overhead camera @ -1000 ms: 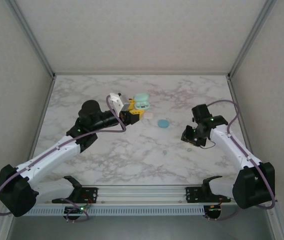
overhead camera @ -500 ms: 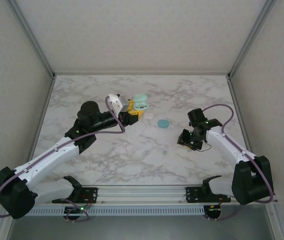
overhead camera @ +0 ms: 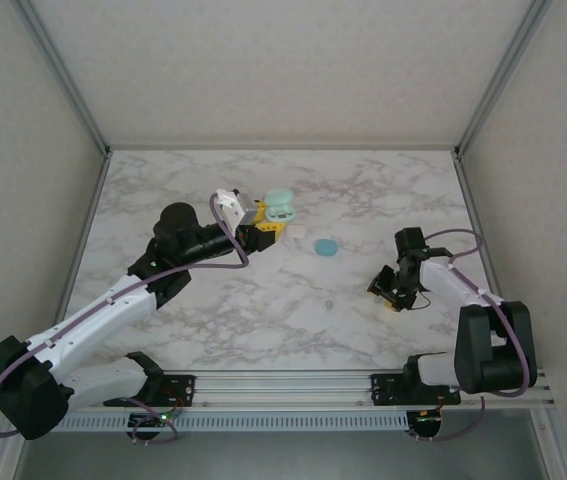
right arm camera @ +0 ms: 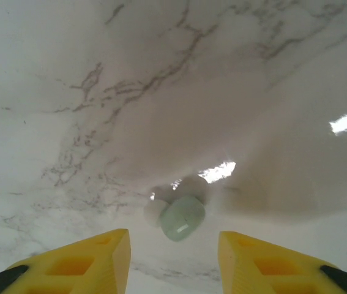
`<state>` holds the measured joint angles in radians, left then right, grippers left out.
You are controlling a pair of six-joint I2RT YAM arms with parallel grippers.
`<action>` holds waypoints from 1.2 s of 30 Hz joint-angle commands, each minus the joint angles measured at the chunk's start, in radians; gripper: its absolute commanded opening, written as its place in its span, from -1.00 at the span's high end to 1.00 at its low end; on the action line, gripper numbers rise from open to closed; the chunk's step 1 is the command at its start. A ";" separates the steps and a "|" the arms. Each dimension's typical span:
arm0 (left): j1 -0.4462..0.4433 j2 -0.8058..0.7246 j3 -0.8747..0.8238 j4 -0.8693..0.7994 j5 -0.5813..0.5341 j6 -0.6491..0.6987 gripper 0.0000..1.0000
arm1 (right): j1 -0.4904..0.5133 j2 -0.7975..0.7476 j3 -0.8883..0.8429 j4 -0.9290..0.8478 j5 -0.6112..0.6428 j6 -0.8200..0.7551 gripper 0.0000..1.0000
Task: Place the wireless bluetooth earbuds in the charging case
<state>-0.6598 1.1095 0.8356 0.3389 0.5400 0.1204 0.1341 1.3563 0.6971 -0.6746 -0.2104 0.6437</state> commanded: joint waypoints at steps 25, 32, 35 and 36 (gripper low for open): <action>-0.006 -0.017 -0.009 0.002 -0.007 0.005 0.53 | 0.077 0.168 0.124 0.045 -0.119 -0.118 0.21; -0.006 -0.024 -0.010 -0.006 -0.012 0.010 0.53 | 0.084 0.186 0.137 0.027 -0.032 -0.061 0.19; -0.006 -0.025 -0.012 -0.006 -0.012 0.010 0.53 | 0.091 0.191 0.151 0.020 -0.006 -0.056 0.18; -0.006 -0.025 -0.013 -0.005 -0.012 0.009 0.53 | 0.093 0.196 0.160 0.017 -0.003 -0.062 0.18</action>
<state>-0.6594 1.1076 0.8333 0.3355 0.5396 0.1207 0.2169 1.5341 0.8204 -0.6285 -0.2577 0.5694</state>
